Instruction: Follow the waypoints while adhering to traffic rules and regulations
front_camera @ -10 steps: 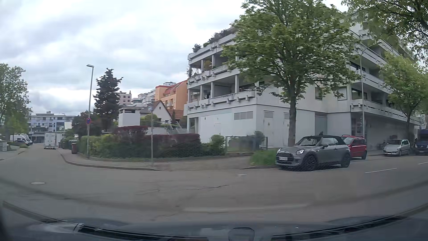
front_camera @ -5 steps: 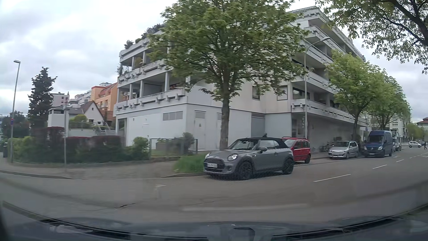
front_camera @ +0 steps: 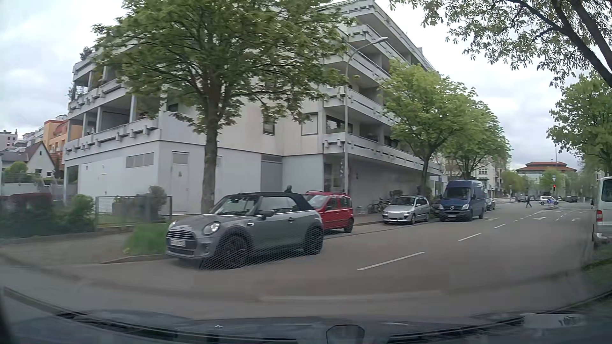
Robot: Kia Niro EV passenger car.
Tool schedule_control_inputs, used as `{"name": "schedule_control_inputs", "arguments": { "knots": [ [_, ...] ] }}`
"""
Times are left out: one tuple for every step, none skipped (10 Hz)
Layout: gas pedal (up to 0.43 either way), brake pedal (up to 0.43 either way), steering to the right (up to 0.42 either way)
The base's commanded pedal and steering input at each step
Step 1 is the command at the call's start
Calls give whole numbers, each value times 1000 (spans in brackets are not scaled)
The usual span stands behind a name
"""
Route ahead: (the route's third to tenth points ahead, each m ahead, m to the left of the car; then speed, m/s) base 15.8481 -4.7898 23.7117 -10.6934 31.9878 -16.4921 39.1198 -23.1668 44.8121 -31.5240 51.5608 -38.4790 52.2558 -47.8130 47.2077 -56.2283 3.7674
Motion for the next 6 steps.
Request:
{"name": "schedule_control_inputs", "arguments": {
  "knots": [
    [79, 0, 496],
    [79, 0, 470],
    [79, 0, 441],
    [87, 0, 411],
    [110, 0, 381],
    [110, 0, 356]
  ]
}}
